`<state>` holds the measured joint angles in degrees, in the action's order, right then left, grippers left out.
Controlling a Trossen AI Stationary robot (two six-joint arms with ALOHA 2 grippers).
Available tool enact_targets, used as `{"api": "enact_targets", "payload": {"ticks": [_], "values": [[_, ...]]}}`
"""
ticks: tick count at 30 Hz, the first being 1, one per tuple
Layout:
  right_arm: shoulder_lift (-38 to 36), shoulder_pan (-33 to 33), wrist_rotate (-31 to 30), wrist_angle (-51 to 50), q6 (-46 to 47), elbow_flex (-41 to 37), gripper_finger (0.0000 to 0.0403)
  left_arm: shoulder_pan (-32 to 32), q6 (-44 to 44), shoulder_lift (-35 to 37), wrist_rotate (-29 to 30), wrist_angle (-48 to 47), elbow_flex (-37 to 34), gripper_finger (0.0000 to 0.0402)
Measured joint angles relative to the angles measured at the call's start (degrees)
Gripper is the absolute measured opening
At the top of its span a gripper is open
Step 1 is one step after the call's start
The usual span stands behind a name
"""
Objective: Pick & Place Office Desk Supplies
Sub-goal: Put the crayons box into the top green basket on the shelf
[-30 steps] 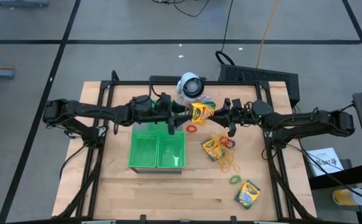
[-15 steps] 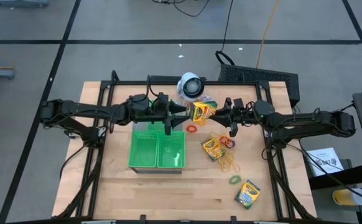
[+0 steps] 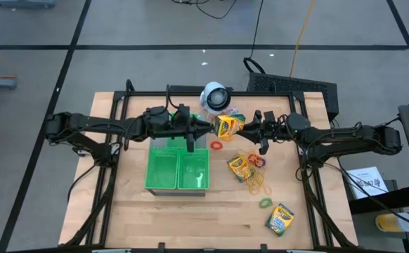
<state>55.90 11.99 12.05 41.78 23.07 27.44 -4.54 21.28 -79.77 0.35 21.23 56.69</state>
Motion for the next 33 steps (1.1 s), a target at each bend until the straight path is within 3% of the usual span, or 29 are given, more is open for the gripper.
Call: {"api": "enact_targets", "payload": {"ticks": [6, 12, 19, 25, 30, 33], "values": [[0.0, 0.0, 0.0, -0.1, 0.0, 0.0, 0.007, 0.0, -1.8, 0.0, 0.1, 0.1, 0.0, 0.0011], [0.0, 0.0, 0.0, -0.1, -0.5, 0.0, 0.0073, 0.0, -4.7, 0.0, 0.1, 0.1, 0.0, 0.0007], [0.0, 0.0, 0.0, -1.9, -2.7, 0.0, 0.016, 0.0, -6.5, 2.1, -0.3, -2.1, -0.1, 0.0004], [0.0, 0.0, 0.0, -3.0, -2.8, 0.0, 0.021, 0.0, -6.6, 7.7, 0.2, -9.1, -0.1, 0.0003], [0.0, 0.0, 0.0, -3.0, -2.8, 0.0, 0.0222, 0.0, -6.6, 13.2, 0.6, -15.4, 0.4, 0.0003], [0.0, 0.0, 0.0, -3.0, -3.0, 0.0, 0.022, 0.0, -5.9, 15.9, 2.7, -25.0, 3.9, 0.0003]]}}
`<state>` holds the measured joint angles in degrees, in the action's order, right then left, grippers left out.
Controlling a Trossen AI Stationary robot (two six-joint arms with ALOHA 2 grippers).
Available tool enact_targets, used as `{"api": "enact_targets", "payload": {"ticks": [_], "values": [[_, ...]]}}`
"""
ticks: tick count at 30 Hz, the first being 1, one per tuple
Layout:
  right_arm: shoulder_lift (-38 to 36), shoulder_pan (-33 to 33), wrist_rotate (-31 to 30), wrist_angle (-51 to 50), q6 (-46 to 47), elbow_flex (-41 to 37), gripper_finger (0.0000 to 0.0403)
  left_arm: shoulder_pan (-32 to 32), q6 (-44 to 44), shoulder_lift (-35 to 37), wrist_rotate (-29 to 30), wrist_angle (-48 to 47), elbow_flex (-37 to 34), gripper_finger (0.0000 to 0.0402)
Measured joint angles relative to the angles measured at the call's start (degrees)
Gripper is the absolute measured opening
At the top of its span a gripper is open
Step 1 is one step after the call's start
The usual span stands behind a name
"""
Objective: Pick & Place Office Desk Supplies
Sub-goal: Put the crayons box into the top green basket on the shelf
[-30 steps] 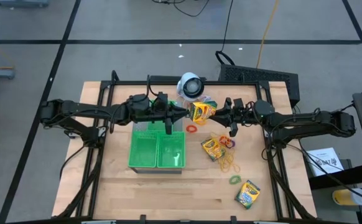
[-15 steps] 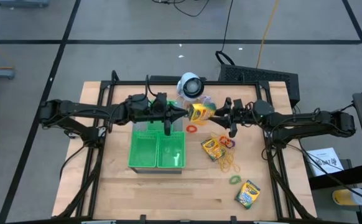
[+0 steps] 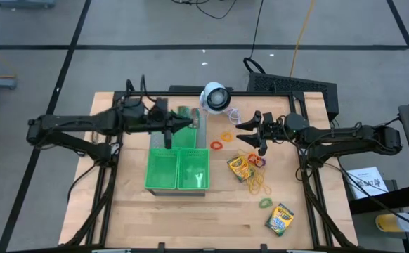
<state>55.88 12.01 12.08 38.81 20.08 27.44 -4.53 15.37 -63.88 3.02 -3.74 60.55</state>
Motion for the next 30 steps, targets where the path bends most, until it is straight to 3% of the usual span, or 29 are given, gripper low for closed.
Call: {"api": "enact_targets", "payload": {"ticks": [6, 15, 19, 30], "values": [[0.0, 0.0, 0.0, 0.0, 0.0, 0.0, 0.0213, 0.0, -0.4, -1.3, 3.2, -21.8, 12.8, 0.0002], [0.0, 0.0, 0.0, -0.1, 0.0, 0.0, 0.021, 0.0, -3.0, -8.2, 0.0, -46.6, 26.0, 0.0002], [0.0, 0.0, 0.0, 0.0, 0.0, 0.0, 0.0212, 0.0, -4.0, -10.0, 0.1, -51.1, 26.9, 0.0001], [0.0, 0.0, 0.0, -0.1, 0.2, 0.0, 0.0212, -0.1, -8.4, -9.5, 4.0, -52.7, 27.0, 0.0001]]}}
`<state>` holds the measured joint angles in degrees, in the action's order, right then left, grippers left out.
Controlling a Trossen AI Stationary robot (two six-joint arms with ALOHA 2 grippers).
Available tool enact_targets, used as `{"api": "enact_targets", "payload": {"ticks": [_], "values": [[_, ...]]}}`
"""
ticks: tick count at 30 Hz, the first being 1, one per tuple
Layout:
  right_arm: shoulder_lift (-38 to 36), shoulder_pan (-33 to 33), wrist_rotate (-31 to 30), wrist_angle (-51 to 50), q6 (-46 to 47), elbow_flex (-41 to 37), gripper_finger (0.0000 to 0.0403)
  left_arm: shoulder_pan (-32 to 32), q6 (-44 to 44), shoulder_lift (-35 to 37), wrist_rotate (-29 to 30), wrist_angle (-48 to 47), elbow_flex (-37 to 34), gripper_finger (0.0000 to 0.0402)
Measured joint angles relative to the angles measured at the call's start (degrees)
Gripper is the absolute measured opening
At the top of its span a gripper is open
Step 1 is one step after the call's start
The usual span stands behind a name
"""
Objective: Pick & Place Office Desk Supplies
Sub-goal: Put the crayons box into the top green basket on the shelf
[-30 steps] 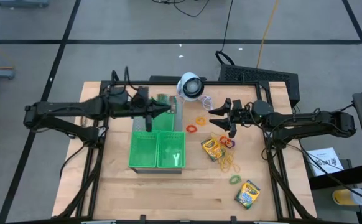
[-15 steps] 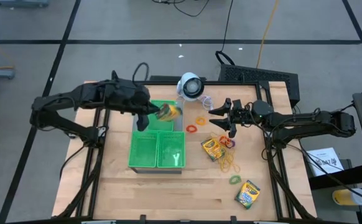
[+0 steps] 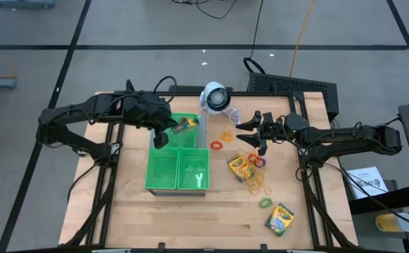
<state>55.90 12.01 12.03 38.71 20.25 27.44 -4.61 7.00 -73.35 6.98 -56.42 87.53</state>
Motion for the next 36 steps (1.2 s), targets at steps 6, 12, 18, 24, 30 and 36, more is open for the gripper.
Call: {"api": "enact_targets", "payload": {"ticks": [6, 12, 18, 24, 30, 36], "values": [[0.0, 0.0, 0.0, 0.0, 0.0, 0.0, 0.0212, 0.0, -11.8, -0.1, 4.2, -4.9, 0.0, 0.0001], [0.0, 0.0, 0.0, -0.4, 0.0, 0.0, 0.0212, -1.0, -14.7, -0.8, 8.2, -4.0, 0.0, 0.0003], [0.0, 0.0, 0.0, -0.4, 0.0, 0.0, 0.0212, -1.9, -16.6, -2.4, 8.2, -3.7, 0.0, 0.0004], [0.0, 0.0, 0.0, -0.9, 0.0, 0.0, 0.0212, -1.9, -17.1, -6.1, 8.1, -5.5, 0.0, 0.0004], [0.0, 0.0, 0.0, -1.3, 0.0, 0.0, 0.0212, -1.9, -15.0, -8.0, 8.3, -6.1, 0.0, 0.0004], [0.0, 0.0, 0.0, -1.3, 0.0, 0.0, 0.0212, -1.9, -14.6, -7.7, 11.5, -6.5, 0.0, 0.0012]]}}
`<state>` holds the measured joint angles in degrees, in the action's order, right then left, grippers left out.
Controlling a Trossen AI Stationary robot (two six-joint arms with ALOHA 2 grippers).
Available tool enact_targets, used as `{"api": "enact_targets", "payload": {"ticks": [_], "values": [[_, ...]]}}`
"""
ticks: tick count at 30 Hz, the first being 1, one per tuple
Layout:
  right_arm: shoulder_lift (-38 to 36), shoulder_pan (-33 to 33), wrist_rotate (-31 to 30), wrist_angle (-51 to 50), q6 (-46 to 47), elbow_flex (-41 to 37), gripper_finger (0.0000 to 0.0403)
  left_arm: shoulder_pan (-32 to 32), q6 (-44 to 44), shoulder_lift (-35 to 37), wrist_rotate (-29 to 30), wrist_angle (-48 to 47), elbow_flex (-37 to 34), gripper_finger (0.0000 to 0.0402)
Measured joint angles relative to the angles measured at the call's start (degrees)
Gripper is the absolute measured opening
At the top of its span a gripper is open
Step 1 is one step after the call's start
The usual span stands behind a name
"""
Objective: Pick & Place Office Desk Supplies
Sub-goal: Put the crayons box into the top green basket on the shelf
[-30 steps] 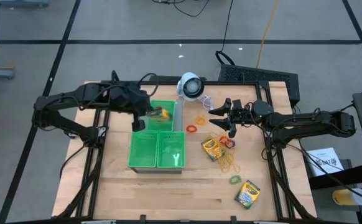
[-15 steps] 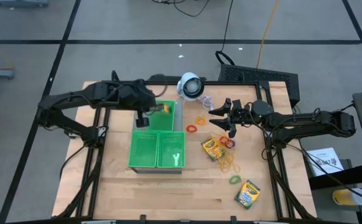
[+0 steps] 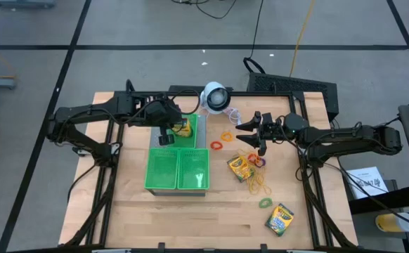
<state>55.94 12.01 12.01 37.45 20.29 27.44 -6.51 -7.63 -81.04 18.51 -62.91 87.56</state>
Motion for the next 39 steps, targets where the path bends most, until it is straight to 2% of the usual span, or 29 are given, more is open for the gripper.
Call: {"api": "enact_targets", "payload": {"ticks": [3, 7, 11, 15, 23, 33, 39], "values": [[0.0, 0.0, 0.0, 0.0, 0.0, 0.0, 0.0212, 0.2, 0.0, 0.1, 3.7, -0.1, 0.0, 0.0007], [0.0, 0.0, 0.0, 0.0, 0.0, 0.0, 0.0212, -0.1, -0.3, 0.0, 4.9, 0.0, 0.0, 0.0009], [0.0, 0.0, 0.0, 0.0, 0.0, 0.0, 0.0212, -0.1, -1.1, 0.0, 5.0, 1.4, 0.0, 0.0015], [0.0, 0.0, 0.0, -0.1, 0.0, 0.0, 0.0212, -0.2, -1.5, 0.0, 5.0, 3.5, 0.0, 0.0005], [0.0, 0.0, 0.0, -0.1, 0.0, 0.0, 0.0212, -1.7, -1.4, 0.0, 5.0, 3.6, 0.0, 0.0025], [0.0, 0.0, 0.0, -0.9, 0.0, 0.0, 0.0212, -3.3, -1.0, 0.0, 5.1, 3.7, 0.0, 0.0004], [0.0, 0.0, 0.0, -1.0, 0.0, 0.0, 0.0212, -3.3, -1.5, 0.0, 8.7, 5.3, 0.0, 0.0034]]}}
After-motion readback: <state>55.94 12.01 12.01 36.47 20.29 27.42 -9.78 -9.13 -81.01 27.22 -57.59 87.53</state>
